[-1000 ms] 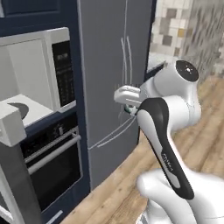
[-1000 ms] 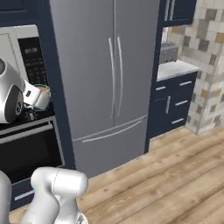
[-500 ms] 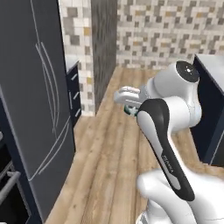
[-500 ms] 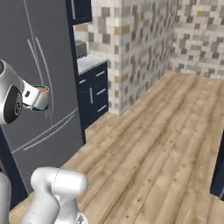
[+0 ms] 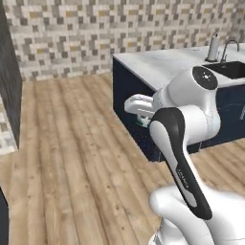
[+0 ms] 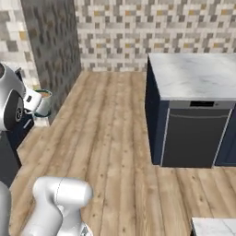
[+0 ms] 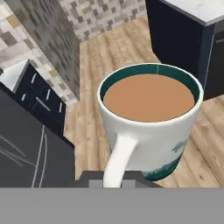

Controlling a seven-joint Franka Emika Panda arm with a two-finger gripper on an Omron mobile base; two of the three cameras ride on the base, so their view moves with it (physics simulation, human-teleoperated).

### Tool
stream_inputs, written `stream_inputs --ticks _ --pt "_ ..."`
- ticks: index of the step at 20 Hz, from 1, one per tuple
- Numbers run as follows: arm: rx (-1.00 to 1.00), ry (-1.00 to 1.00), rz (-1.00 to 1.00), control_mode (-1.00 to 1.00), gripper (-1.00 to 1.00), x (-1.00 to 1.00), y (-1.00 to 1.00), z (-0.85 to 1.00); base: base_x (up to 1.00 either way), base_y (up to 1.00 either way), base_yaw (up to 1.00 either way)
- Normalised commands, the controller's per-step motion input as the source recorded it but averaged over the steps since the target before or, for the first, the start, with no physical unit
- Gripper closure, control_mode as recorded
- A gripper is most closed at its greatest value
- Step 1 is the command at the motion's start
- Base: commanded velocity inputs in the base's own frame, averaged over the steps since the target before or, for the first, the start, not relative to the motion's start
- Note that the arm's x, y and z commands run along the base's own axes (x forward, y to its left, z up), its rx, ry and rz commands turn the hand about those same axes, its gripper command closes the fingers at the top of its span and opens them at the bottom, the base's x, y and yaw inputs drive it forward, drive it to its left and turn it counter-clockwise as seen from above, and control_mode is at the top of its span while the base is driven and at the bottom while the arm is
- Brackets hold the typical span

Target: Pick the cup of tea, navigate to the dining table, and place it on the saucer.

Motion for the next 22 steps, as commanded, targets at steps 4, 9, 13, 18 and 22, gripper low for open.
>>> stream_inputs --ticks 4,9,13,18,22 --pt "0.0 0.0 0.0 1.0 1.0 0.0 0.0 0.0 0.0 -0.23 -0.64" --pt "0.0 0.0 0.0 1.0 1.0 0.0 0.0 0.0 0.05 -0.23 -0.53" --pt "0.0 0.0 0.0 1.0 1.0 0.0 0.0 0.0 0.11 -0.22 -0.48" --pt "0.0 0.0 0.0 1.0 1.0 0.0 0.0 0.0 0.01 -0.12 -0.59" --pt "0.0 0.0 0.0 1.0 1.0 0.0 0.0 0.0 0.0 -0.03 -0.63"
